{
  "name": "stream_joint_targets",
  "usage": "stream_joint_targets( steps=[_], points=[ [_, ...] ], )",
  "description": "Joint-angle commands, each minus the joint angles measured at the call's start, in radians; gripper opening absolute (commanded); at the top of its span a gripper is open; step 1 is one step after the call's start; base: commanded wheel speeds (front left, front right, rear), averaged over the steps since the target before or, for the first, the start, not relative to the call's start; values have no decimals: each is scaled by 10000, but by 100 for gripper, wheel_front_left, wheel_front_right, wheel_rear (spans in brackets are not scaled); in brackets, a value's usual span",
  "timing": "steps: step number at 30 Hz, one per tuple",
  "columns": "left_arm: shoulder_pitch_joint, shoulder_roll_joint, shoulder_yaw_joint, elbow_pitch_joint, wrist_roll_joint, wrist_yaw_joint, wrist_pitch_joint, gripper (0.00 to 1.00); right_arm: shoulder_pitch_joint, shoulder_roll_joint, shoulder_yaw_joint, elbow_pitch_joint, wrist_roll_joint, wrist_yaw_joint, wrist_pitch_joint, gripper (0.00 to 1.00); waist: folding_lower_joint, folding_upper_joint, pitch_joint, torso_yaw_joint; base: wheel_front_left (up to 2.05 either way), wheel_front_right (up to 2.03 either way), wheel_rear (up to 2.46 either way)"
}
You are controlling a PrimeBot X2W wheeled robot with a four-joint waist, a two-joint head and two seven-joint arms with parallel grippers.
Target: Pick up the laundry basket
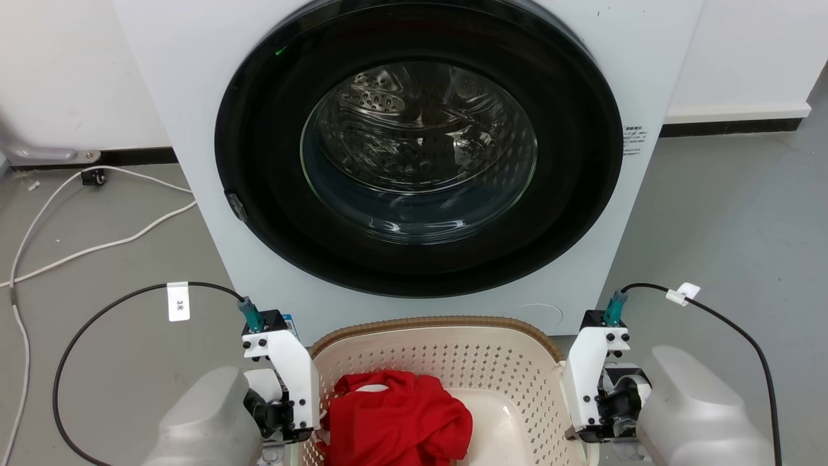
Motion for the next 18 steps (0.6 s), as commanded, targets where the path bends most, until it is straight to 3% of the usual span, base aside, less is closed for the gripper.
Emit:
stream_joint_targets(
  steps=[1,18],
  points=[
    [28,108,-23,-1,-34,6,-12,0,48,-76,-31,26,-90,-7,-15,0,0,0,9,-3,0,0,0],
    [107,132,-174,77,-237,8,-37,0,101,-75,-303,27,-295,-7,150,0,0,0,67,40,0,0,0]
  ],
)
